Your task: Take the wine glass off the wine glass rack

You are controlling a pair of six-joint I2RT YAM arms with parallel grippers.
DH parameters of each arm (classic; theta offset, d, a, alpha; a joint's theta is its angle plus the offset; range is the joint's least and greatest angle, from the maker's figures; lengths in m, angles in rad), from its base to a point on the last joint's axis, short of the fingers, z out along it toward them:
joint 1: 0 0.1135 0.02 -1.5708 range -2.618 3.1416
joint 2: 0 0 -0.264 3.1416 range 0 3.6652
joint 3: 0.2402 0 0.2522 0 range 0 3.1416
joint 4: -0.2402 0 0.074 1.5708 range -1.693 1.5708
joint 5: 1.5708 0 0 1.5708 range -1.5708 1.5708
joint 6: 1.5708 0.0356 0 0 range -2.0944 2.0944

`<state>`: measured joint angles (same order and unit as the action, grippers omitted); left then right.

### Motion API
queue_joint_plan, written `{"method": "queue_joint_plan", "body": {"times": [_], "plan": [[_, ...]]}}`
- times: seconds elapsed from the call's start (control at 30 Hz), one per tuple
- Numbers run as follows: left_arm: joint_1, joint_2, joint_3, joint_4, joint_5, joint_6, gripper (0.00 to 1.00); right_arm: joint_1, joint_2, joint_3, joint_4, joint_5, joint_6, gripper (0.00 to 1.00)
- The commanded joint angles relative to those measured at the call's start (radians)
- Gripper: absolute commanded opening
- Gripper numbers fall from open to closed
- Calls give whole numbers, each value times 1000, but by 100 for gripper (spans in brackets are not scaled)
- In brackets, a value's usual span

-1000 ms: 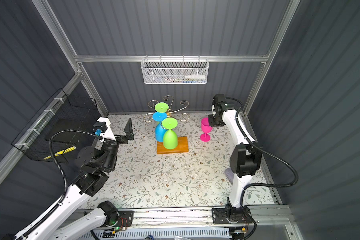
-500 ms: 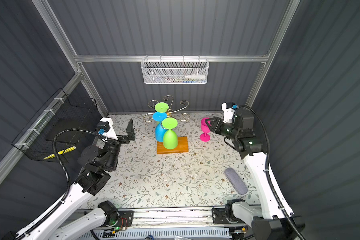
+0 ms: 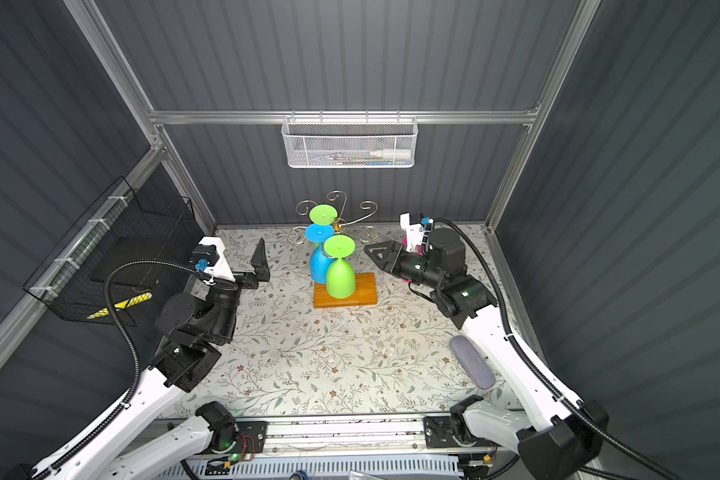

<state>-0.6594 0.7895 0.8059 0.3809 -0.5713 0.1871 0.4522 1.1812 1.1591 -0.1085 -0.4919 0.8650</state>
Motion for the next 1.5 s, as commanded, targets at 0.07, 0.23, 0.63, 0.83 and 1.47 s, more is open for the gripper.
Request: {"method": "queue_joint_plan", "body": {"times": [0.07,0.23,0.63,0.83,1.47], "plan": [[3,-25,-14,14,-25,-11,100,39,50,12,88,31,54,41],[3,-31,-17,10,-29,-5,100,57,83,22,129,23,79,41],[3,-46,-24,4,-35,2,100,82,126,56,151,37,97,24],[3,-51,-27,4,-37,1,99,83,123,51,159,39,109,7],[3,-63,-33,7,-35,-2,99,75,93,39,277,66,218,0]]}}
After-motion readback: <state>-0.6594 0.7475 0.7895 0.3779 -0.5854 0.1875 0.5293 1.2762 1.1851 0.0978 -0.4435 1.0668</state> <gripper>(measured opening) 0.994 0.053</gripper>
